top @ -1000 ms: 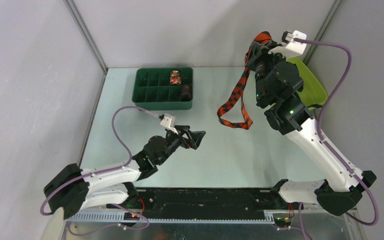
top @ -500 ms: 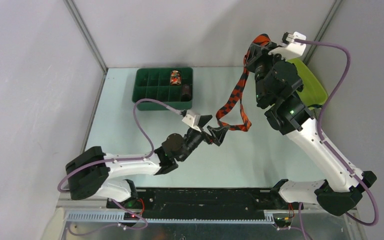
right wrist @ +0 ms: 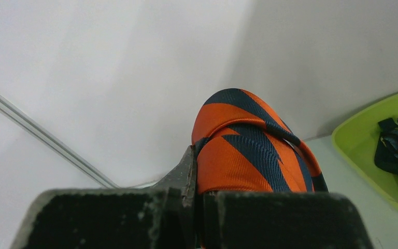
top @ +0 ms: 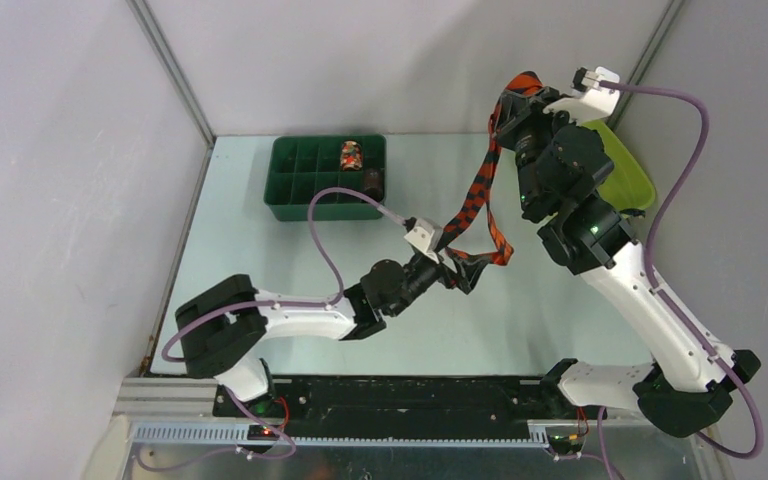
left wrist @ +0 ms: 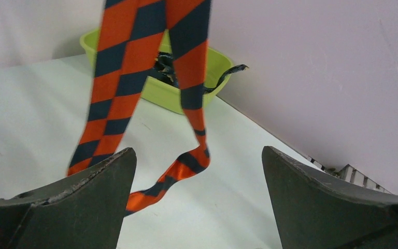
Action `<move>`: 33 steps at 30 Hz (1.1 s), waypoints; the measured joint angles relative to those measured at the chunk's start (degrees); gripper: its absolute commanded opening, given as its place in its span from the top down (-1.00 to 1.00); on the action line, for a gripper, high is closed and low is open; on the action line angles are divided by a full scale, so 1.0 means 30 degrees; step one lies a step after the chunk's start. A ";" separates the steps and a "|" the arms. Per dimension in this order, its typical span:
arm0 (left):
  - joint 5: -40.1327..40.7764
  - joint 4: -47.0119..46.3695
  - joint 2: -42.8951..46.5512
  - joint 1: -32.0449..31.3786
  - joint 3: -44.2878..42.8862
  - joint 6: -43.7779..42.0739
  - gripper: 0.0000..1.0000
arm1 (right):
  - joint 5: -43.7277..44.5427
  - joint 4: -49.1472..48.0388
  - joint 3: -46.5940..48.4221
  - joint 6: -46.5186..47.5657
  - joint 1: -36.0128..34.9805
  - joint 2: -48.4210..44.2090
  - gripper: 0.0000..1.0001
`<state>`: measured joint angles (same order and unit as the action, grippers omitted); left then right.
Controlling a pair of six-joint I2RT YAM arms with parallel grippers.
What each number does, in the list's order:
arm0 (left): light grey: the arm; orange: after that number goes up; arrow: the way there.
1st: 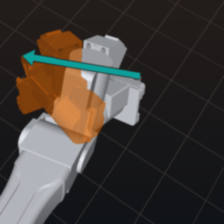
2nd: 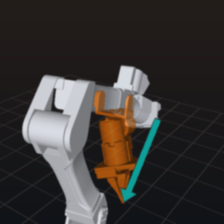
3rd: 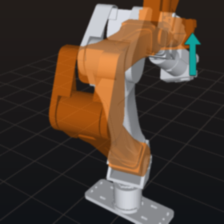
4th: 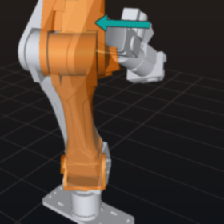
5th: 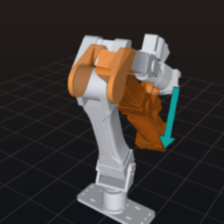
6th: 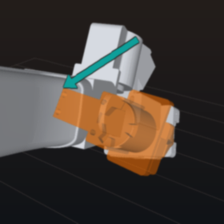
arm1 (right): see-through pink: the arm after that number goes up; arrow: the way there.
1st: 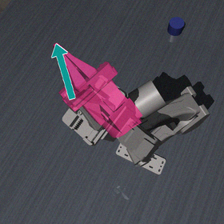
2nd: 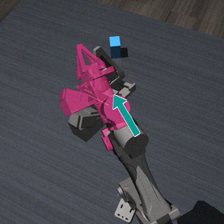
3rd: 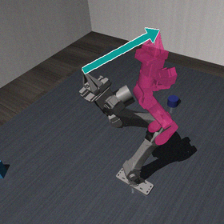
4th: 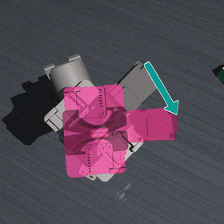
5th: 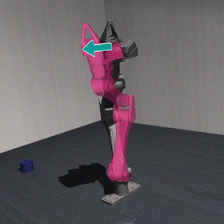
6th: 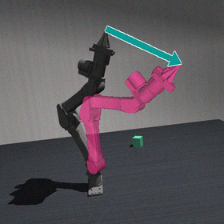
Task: Roll the ties
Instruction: Flatten out the tie at the center of the board.
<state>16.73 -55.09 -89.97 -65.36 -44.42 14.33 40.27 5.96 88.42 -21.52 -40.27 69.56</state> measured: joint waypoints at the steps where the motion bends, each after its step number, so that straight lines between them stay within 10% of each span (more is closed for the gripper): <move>1: -0.0073 -0.0029 -0.0262 -0.0058 -0.0240 -0.0007 -0.96 | -0.0058 0.0015 0.0000 -0.0051 0.0000 -0.0015 1.00; 15: 0.2113 0.0066 -0.3781 -0.0678 -0.3708 -0.0627 -0.89 | -0.1282 0.1698 0.0000 -0.1698 0.0189 -0.0503 1.00; 27: 0.5515 0.3045 -0.5457 -0.0670 -0.6178 -0.1916 0.11 | -0.1464 0.1821 -0.0510 -0.1807 0.0284 -0.1377 1.00; 33: 0.5821 0.5734 -0.3453 -0.0670 -0.5289 -0.2055 0.22 | -0.1384 0.1530 -0.1515 -0.1428 0.0765 -0.1588 1.00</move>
<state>34.20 -37.89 -100.33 -67.37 -60.29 8.16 36.12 10.55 83.88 -25.80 -37.98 64.79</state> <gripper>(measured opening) 0.400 0.022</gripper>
